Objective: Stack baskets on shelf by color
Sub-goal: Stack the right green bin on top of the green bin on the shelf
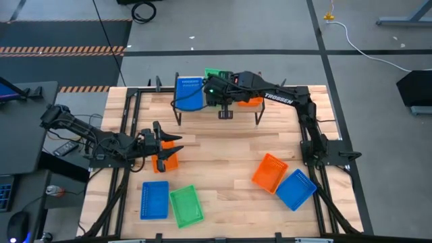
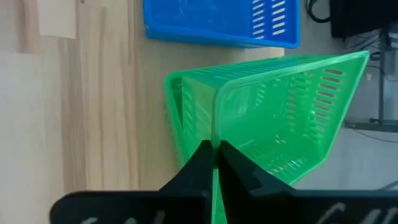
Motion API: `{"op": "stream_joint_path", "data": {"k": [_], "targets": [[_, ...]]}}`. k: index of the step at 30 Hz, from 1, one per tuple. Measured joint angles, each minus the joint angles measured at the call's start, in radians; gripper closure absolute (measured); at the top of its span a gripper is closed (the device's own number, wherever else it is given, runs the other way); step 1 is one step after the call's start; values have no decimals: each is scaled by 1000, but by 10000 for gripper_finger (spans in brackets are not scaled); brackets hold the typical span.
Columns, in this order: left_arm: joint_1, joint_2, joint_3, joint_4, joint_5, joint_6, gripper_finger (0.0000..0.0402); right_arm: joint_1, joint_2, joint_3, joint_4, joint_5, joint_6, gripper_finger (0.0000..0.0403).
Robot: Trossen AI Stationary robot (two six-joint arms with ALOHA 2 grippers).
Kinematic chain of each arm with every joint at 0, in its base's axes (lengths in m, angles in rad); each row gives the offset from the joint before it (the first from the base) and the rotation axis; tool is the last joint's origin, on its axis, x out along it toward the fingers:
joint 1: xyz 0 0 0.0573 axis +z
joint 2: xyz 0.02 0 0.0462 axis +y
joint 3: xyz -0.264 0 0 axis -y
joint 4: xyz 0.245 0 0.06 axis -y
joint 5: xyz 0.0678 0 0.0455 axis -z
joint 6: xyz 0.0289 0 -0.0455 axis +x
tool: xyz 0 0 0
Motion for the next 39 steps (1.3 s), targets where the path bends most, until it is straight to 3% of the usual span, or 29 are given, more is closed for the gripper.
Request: {"op": "stream_joint_path", "data": {"k": [7,17,26,32,39], "targets": [[0,0,0,0,0,2,230,20,0,0,1,32,-10,390],[-1,0,0,0,0,-2,230,27,0,-18,10,29,-13,322],[-1,0,0,0,0,-4,230,5,0,-123,22,34,-13,310],[-1,0,0,0,0,1,230,-5,1,-144,38,52,-15,328],[0,0,0,0,0,3,230,16,0,-91,16,57,-28,392]]}}
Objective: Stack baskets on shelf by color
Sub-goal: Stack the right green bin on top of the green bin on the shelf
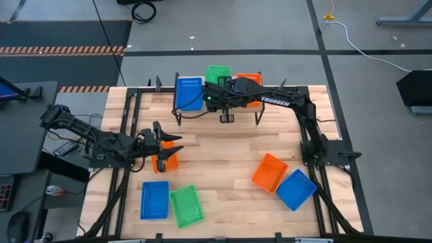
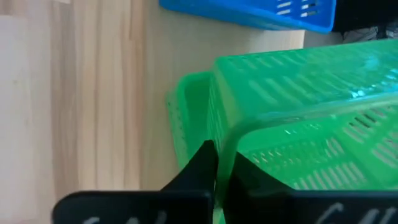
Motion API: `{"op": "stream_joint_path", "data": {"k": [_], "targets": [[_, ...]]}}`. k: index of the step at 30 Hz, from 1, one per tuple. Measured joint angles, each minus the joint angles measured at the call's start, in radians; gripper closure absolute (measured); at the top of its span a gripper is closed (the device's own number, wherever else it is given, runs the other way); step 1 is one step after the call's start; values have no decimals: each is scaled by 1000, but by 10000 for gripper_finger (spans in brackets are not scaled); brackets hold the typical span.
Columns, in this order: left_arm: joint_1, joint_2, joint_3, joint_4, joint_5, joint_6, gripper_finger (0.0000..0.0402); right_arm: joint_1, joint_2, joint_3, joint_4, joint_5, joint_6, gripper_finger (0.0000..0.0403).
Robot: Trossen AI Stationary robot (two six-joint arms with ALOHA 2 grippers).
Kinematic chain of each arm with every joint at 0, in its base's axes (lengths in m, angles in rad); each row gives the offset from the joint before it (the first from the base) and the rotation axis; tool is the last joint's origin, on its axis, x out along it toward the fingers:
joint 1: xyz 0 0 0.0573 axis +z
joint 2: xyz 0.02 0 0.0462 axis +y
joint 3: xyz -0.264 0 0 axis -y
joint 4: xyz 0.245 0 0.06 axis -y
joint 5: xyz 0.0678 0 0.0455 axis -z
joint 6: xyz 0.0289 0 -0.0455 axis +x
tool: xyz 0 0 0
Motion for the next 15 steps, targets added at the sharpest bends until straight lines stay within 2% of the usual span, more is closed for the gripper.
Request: {"op": "stream_joint_path", "data": {"k": [8,15], "targets": [[0,0,0,0,0,0,230,14,0,50,-11,9,-34,394],[0,0,0,0,0,0,230,11,0,59,-96,54,-66,387]]}}
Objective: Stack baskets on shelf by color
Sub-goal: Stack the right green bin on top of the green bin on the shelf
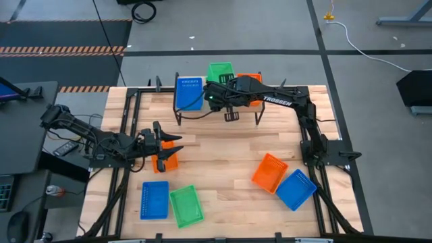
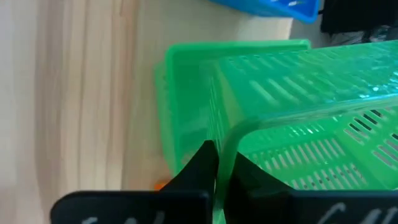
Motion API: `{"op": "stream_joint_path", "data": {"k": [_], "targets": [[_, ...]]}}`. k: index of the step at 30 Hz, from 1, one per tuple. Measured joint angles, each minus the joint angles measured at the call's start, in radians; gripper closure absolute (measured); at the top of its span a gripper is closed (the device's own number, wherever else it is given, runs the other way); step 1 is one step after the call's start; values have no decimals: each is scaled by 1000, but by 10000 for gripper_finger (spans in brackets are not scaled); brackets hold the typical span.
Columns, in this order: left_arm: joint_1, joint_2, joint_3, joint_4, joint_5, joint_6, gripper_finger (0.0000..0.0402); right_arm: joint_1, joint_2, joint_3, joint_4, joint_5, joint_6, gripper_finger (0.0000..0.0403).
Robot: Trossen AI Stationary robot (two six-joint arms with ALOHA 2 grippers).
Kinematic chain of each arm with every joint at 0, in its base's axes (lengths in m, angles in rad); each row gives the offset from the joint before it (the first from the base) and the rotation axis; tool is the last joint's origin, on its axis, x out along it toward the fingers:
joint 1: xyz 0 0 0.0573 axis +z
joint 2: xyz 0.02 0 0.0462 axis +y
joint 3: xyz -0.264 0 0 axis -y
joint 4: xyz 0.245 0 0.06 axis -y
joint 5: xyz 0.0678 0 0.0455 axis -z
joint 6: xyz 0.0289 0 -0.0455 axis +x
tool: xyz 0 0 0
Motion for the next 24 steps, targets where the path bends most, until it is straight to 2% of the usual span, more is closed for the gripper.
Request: {"op": "stream_joint_path", "data": {"k": [7,18,24], "targets": [[0,0,0,0,0,0,230,0,0,0,-16,-33,28,387],[0,0,0,0,0,-1,230,-5,0,-55,33,-56,29,332],[0,0,0,0,0,-1,230,-8,0,-62,56,2,27,320]]}}
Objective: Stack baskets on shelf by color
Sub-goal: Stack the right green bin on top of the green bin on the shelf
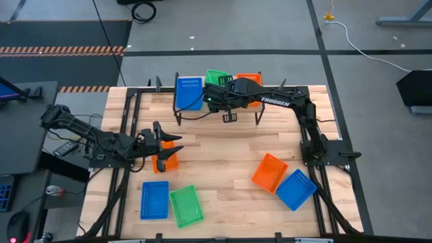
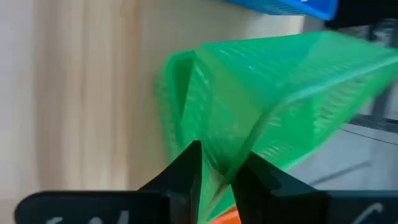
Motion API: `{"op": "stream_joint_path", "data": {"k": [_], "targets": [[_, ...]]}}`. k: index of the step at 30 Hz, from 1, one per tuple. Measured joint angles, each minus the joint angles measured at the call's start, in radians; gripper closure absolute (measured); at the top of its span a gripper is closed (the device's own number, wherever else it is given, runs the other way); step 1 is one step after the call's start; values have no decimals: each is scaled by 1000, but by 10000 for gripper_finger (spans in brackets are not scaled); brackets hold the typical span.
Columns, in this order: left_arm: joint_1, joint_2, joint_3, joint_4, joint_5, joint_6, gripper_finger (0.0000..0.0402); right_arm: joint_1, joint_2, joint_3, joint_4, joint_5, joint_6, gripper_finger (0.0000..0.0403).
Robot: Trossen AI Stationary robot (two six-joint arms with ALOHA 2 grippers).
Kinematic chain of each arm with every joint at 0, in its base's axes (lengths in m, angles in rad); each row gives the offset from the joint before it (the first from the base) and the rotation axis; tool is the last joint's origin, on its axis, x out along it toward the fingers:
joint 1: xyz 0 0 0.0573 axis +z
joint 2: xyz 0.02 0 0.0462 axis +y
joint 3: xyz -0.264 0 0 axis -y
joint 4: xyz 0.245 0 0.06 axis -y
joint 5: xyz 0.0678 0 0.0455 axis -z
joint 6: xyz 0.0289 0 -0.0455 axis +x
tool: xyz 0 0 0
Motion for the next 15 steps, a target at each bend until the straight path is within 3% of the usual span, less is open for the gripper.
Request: {"op": "stream_joint_path", "data": {"k": [4,8,15], "targets": [[0,0,0,0,0,0,230,14,0,0,2,68,-45,339],[0,0,0,0,0,1,230,40,0,0,3,96,-97,387],[0,0,0,0,0,1,230,60,0,0,-5,157,-165,384]]}}
